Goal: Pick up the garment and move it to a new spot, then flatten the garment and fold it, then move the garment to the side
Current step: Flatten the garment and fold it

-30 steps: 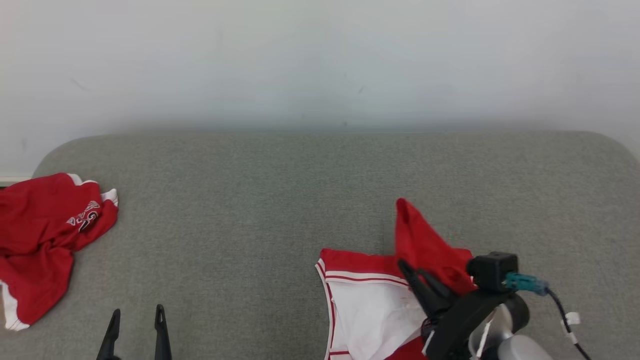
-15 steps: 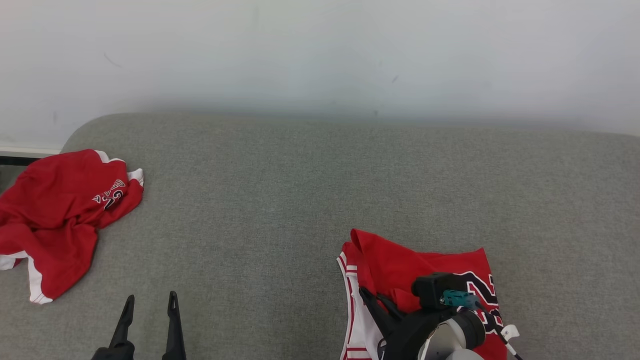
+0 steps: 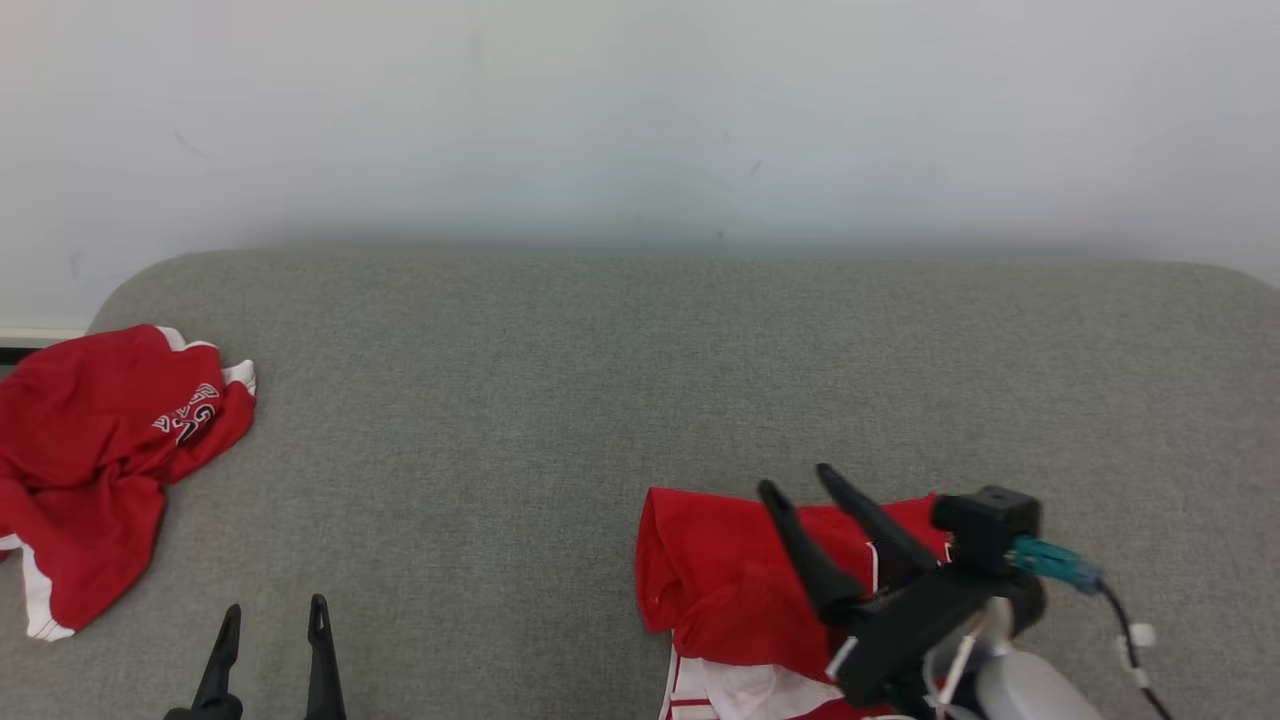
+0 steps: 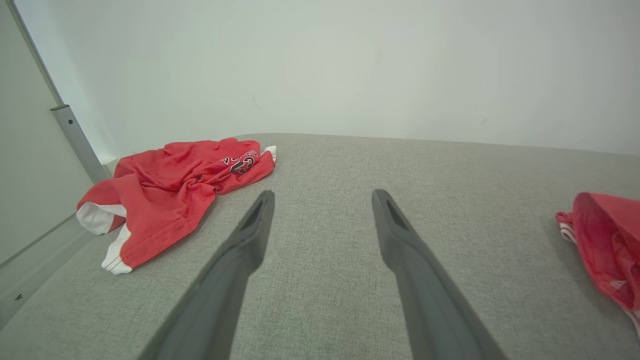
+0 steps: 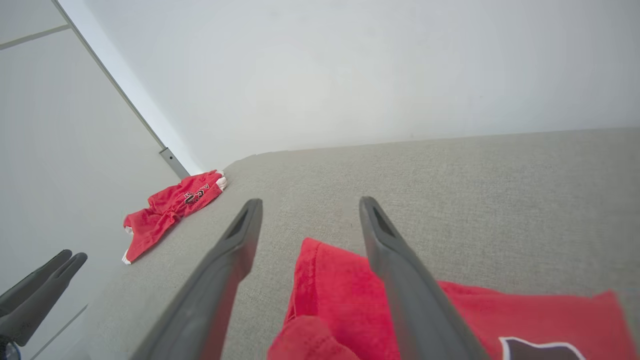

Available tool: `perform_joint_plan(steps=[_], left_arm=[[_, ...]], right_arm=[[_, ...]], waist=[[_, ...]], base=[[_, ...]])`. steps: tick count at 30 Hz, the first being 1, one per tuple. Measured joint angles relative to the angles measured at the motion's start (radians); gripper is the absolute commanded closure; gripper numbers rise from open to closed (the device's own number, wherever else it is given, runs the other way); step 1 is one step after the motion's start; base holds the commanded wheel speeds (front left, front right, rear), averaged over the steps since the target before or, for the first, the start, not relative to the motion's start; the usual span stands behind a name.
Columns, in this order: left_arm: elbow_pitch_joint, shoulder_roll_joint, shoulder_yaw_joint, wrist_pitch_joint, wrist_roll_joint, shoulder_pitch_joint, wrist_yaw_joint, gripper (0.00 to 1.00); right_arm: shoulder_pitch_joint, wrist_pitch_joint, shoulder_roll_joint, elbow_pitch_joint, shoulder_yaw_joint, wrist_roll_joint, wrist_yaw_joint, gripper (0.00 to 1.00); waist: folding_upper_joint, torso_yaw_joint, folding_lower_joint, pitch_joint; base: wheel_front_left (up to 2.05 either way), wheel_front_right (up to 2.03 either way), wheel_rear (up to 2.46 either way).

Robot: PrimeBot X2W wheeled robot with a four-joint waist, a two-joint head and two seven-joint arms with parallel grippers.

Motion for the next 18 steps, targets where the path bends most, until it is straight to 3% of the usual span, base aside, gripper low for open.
perform_joint_plan(steps=[7, 18], left_arm=[[-0.008, -0.003, 0.004, 0.000, 0.005, 0.001, -0.004, 0.00], [-0.011, -0.008, 0.012, 0.000, 0.015, 0.009, -0.011, 0.00]], right_arm=[[0.132, 0.064, -0.089, -0.118, -0.092, 0.000, 0.000, 0.00], [0.235, 0.117, -0.090, -0.216, -0.049, -0.002, 0.000, 0.00]], waist=[[0.0000, -0.011, 0.0000, 0.000], [0.0000, -0.004, 0.0000, 0.006]], base=[[0.00, 0.00, 0.00], [0.00, 0.00, 0.00]])
